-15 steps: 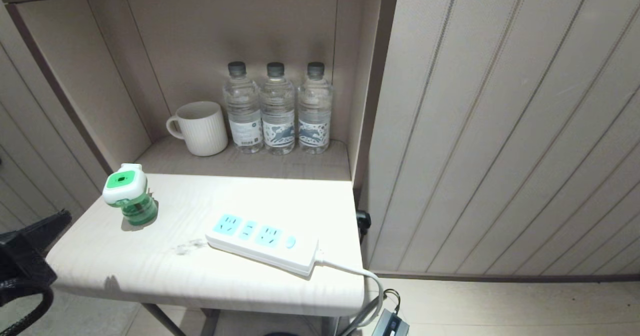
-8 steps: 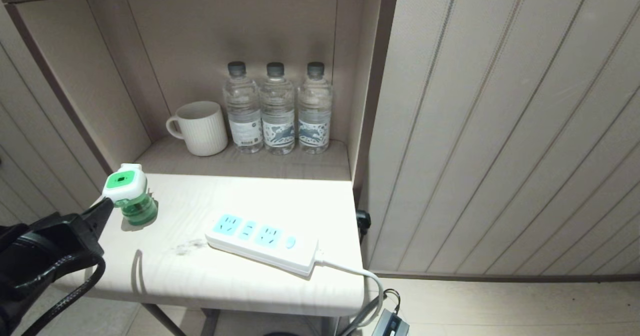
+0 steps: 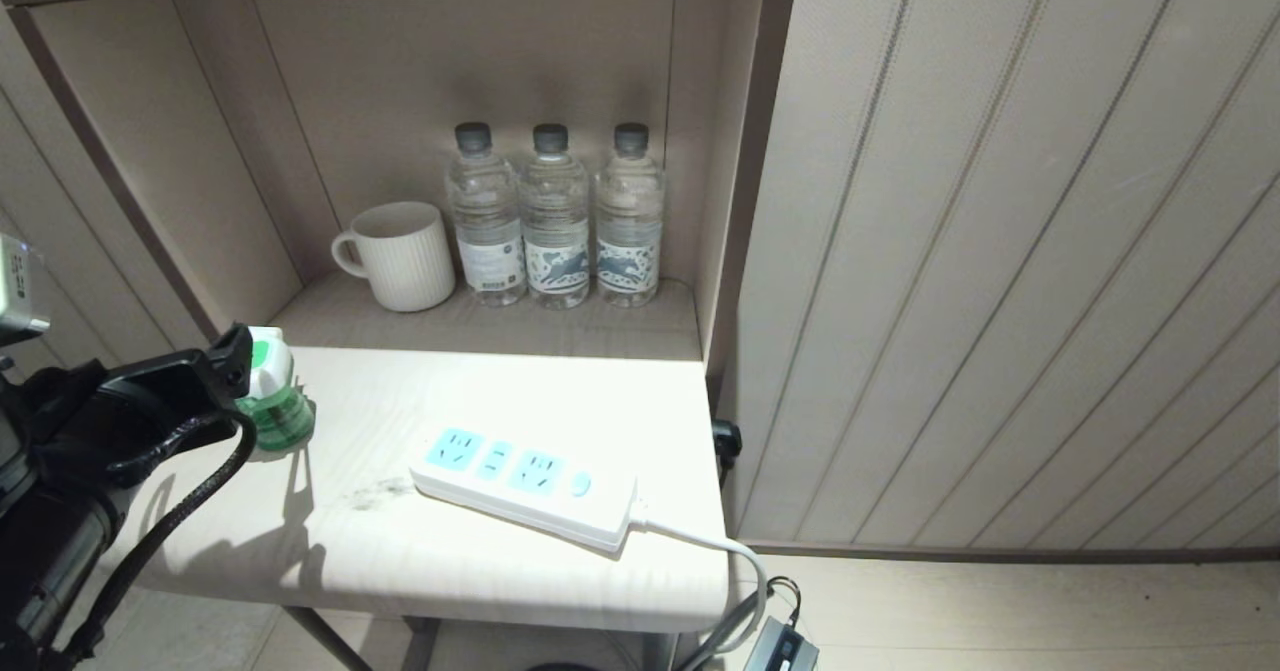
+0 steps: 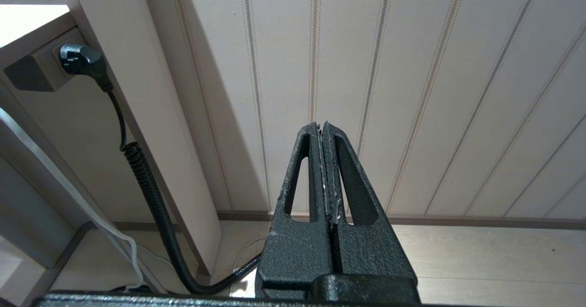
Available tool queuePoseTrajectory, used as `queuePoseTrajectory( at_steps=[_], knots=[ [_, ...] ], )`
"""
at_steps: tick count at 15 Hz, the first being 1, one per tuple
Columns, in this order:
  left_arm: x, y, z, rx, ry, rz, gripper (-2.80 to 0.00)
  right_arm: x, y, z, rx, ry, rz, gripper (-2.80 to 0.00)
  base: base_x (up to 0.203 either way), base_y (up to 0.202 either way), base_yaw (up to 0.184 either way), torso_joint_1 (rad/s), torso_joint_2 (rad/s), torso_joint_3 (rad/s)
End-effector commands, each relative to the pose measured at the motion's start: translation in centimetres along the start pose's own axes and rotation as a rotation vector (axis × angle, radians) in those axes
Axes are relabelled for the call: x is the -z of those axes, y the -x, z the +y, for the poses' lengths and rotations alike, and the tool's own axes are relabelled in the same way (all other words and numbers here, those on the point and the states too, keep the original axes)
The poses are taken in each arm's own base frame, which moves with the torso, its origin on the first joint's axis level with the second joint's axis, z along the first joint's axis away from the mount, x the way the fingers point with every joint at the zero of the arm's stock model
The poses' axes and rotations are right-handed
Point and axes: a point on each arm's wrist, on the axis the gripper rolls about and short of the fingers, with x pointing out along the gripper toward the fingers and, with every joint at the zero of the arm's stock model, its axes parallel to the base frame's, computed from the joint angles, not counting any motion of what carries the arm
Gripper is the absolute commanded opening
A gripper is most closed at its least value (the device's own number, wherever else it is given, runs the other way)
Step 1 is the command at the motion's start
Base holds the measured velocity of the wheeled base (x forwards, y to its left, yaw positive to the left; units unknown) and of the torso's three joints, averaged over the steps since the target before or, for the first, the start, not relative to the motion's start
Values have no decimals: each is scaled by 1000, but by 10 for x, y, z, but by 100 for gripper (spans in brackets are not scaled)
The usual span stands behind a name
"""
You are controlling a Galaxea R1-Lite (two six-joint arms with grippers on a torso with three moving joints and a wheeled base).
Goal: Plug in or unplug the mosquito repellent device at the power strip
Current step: Pick up the mosquito repellent liquid
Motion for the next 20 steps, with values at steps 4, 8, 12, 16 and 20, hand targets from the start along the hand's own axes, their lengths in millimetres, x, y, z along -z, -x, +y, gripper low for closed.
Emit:
queuePoseTrajectory(
  at_steps=[4, 8, 12, 16, 20],
  knots=[
    [10, -12, -9, 27, -17, 18, 0, 0, 0, 0, 0, 0, -1, -280, 0, 0, 0, 0, 0, 0],
    [18, -20, -10, 24, -26, 3, 0, 0, 0, 0, 0, 0, -1, -280, 0, 0, 0, 0, 0, 0],
    [23, -42, -1, 14, -47, -10, 0, 0, 0, 0, 0, 0, -1, -280, 0, 0, 0, 0, 0, 0],
    [32, -48, -4, 16, -48, -9, 0, 0, 0, 0, 0, 0, -1, -280, 0, 0, 0, 0, 0, 0],
    [46, -56, -9, 36, -45, -16, 0, 0, 0, 0, 0, 0, -1, -280, 0, 0, 0, 0, 0, 0]
  ],
)
